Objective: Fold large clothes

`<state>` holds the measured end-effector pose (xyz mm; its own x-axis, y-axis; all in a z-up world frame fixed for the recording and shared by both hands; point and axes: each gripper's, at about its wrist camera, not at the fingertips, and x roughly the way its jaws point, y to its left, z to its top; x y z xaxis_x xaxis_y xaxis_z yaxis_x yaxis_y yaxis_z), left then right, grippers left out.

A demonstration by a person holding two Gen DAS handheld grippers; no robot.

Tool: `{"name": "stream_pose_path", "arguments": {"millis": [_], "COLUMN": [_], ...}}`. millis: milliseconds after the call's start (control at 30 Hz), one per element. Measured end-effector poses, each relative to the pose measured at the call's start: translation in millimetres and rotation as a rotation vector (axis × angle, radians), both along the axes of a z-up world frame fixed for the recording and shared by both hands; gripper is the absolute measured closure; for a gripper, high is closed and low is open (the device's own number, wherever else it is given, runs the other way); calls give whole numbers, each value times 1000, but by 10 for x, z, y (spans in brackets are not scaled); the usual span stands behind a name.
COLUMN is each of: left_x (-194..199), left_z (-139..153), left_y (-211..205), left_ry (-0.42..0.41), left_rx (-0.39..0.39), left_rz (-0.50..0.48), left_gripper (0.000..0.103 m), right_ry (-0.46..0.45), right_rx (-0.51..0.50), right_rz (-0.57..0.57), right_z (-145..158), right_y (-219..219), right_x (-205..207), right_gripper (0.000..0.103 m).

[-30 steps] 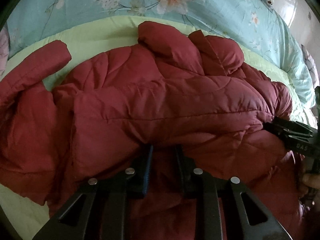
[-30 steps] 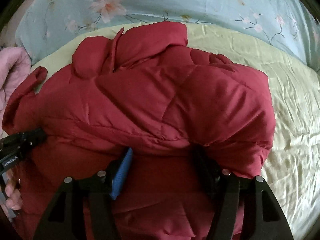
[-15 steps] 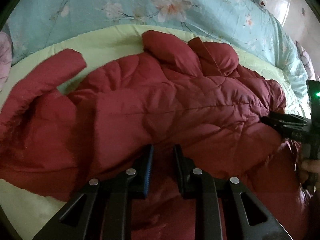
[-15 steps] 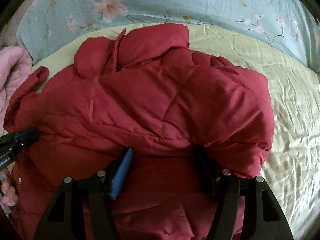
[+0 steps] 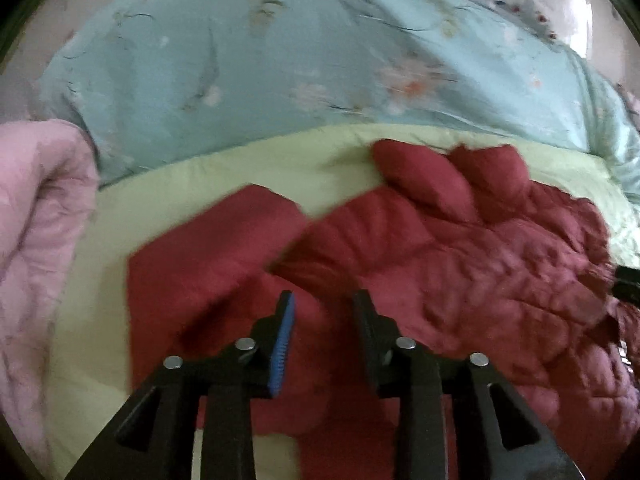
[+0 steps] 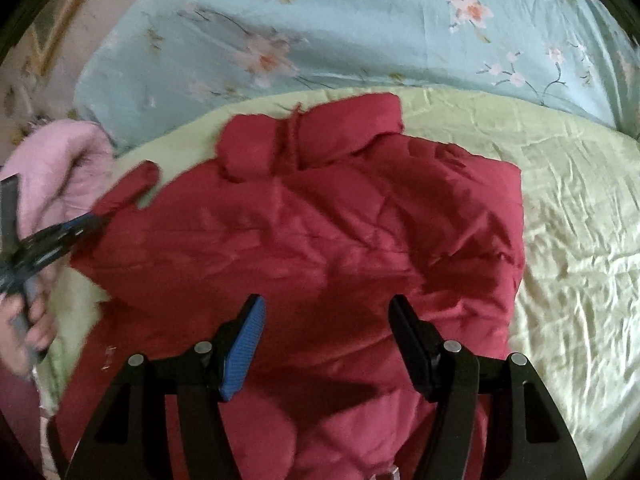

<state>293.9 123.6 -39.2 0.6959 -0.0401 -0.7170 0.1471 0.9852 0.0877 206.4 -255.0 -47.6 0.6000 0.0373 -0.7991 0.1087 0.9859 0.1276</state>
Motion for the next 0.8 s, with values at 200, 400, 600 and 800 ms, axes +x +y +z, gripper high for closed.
{"name": "stream_pose_path", "arguments": {"millis": [200, 400, 600, 800], "left_x": [189, 495, 877, 962], "left_z": [84, -86, -387, -297], "left_y": [130, 77, -40, 130], "left_ry": [-6, 51, 126, 128], "left_rx": [91, 185, 285, 89], "left_rz": [43, 45, 134, 190], "left_gripper": [26, 11, 29, 87], "right_ry": [-19, -44, -38, -39], "right_rx": [51, 91, 108, 115], "right_rz": [38, 46, 69, 64], "right_z": [77, 141, 141, 142], "right_y": [146, 218, 299, 279], "right_x": [-221, -339, -387, -472], "right_gripper": [37, 37, 37, 37]}}
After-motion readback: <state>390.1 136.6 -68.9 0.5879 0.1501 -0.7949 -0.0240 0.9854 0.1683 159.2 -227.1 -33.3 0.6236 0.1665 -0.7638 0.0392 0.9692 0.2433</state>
